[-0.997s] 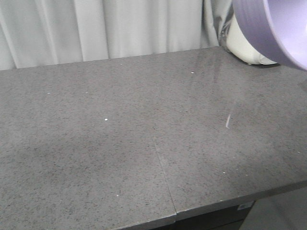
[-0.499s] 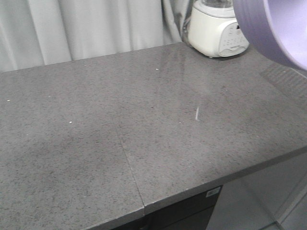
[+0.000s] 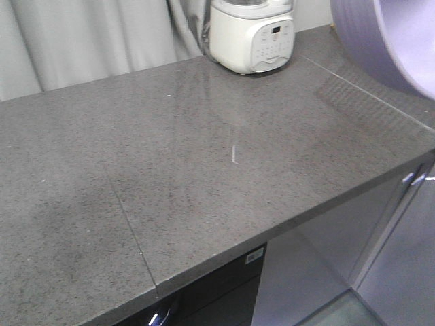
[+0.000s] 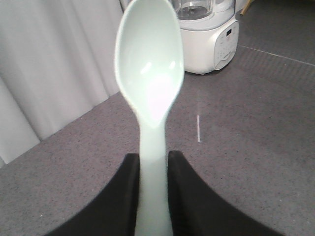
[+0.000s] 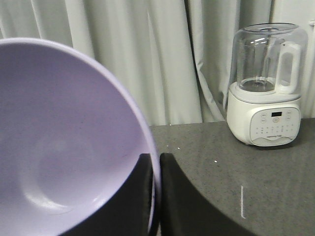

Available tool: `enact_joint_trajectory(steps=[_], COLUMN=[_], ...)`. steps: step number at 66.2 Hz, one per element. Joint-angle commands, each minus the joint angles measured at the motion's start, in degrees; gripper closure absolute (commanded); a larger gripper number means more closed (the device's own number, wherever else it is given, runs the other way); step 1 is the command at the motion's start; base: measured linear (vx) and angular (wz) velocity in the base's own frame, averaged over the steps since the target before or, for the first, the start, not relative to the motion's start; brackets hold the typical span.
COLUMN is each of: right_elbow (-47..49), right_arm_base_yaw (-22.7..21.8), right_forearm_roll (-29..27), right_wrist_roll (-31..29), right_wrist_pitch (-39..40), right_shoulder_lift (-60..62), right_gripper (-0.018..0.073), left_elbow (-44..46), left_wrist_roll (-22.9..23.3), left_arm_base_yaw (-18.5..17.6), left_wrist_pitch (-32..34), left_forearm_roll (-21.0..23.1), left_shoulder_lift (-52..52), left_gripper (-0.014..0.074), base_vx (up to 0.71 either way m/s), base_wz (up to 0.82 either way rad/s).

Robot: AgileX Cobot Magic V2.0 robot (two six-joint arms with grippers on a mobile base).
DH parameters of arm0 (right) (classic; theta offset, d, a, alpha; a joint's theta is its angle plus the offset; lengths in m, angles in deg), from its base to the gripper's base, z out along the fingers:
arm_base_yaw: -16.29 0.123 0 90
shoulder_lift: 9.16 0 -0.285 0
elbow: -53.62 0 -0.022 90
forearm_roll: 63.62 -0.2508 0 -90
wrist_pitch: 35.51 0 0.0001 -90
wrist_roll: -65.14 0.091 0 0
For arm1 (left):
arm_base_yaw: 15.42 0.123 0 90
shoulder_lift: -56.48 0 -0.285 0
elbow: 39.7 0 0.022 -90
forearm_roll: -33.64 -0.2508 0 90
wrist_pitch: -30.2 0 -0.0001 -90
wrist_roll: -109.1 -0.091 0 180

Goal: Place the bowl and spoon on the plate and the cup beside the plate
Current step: 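Turn the base away from the counter holding spoon and bowl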

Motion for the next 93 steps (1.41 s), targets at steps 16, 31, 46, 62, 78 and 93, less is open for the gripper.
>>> enact_joint_trajectory(steps=[16,31,46,62,78,93], right_elbow=[1.3,1.3,1.3,1.3,1.3,1.3], right_arm_base_yaw=[-0.1,-0.1,-0.1,-0.1,-0.1,-0.1], right_forearm_roll=[-3.2,-3.2,-3.2,-3.2,-3.2,-3.2], right_wrist_roll=[-0.4,-0.4,-0.4,-0.4,-0.4,-0.4], right_wrist_pitch=[2.7,2.7,2.7,2.7,2.7,2.7], right_shoulder_lift=[0.1,0.1,0.1,0.1,0.1,0.1], right_gripper=[0.0564,0.0564,0.0564,0.0564,0.0564,0.0564], left_elbow=[1.6,1.6,1.6,1.6,1.6,1.6], left_wrist_roll=[0.4,0.4,0.4,0.4,0.4,0.4], left_arm_base_yaw=[-0.1,-0.1,-0.1,-0.1,-0.1,-0.1], left_wrist_pitch=[3.7,3.7,3.7,3.7,3.7,3.7], left_forearm_roll=[-0.6,-0.6,-0.6,-0.6,-0.6,-0.6], left_shoulder_lift=[1.0,1.0,1.0,1.0,1.0,1.0], left_gripper=[0.0603,0.0603,0.0603,0.0603,0.0603,0.0603], base_vx=[-0.03,-0.03,-0.03,-0.04,-0.05,-0.05], base_wz=[-0.26,-0.24,-0.27,-0.32,-0.36,-0.32])
